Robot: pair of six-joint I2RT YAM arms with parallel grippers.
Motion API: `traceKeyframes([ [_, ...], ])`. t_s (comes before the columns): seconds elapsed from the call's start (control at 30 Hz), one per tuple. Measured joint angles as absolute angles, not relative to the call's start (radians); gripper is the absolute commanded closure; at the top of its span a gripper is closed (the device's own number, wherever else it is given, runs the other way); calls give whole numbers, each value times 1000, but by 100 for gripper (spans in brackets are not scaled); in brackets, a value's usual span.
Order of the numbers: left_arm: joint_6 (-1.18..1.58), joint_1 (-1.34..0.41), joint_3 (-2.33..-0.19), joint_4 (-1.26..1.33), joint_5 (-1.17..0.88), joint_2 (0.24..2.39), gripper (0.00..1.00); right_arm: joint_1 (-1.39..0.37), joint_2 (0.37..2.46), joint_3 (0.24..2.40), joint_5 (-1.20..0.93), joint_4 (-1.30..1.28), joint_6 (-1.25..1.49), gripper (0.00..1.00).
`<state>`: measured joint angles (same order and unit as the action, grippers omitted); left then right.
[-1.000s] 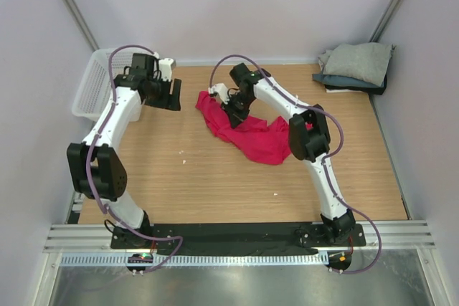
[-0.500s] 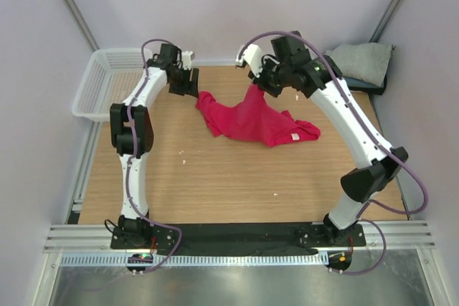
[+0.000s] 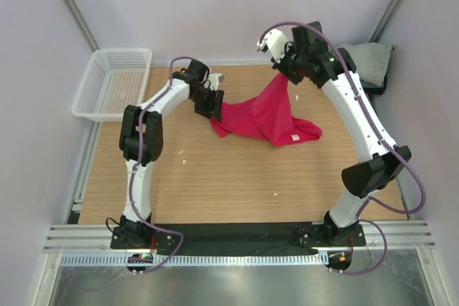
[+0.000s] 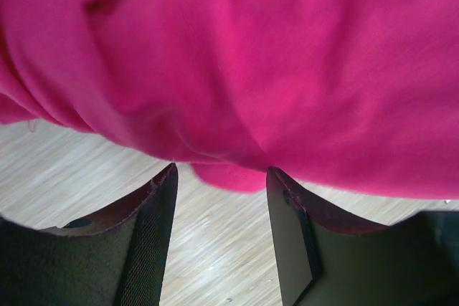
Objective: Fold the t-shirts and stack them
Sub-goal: Flatten the tshirt out
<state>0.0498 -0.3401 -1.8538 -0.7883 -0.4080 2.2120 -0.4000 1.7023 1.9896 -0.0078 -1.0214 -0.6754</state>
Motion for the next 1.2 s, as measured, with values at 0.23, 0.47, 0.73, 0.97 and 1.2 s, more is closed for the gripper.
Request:
traceKeyframes([
  [0.23,50,-375,-1878,-789,-403,2212,46,-344,1732,2231,62,-941,-657,99],
  [0.47,50,-384,-1881,-789,-401,2212,46,-349,1738,2282,83,-897,-652,99],
  [0.73,54,-447,-1924,-777,-407,2216,45,-350,1789,2319,75,-909,-643,99],
  [0.97,50,-475,-2206,-734,-470,2389,40,-352,1772,2282,73,-909,-646,99],
  [1.2,146,-435,-2344,-510,-588,2609,38,-349,1701,2169,84,-923,-650,99],
])
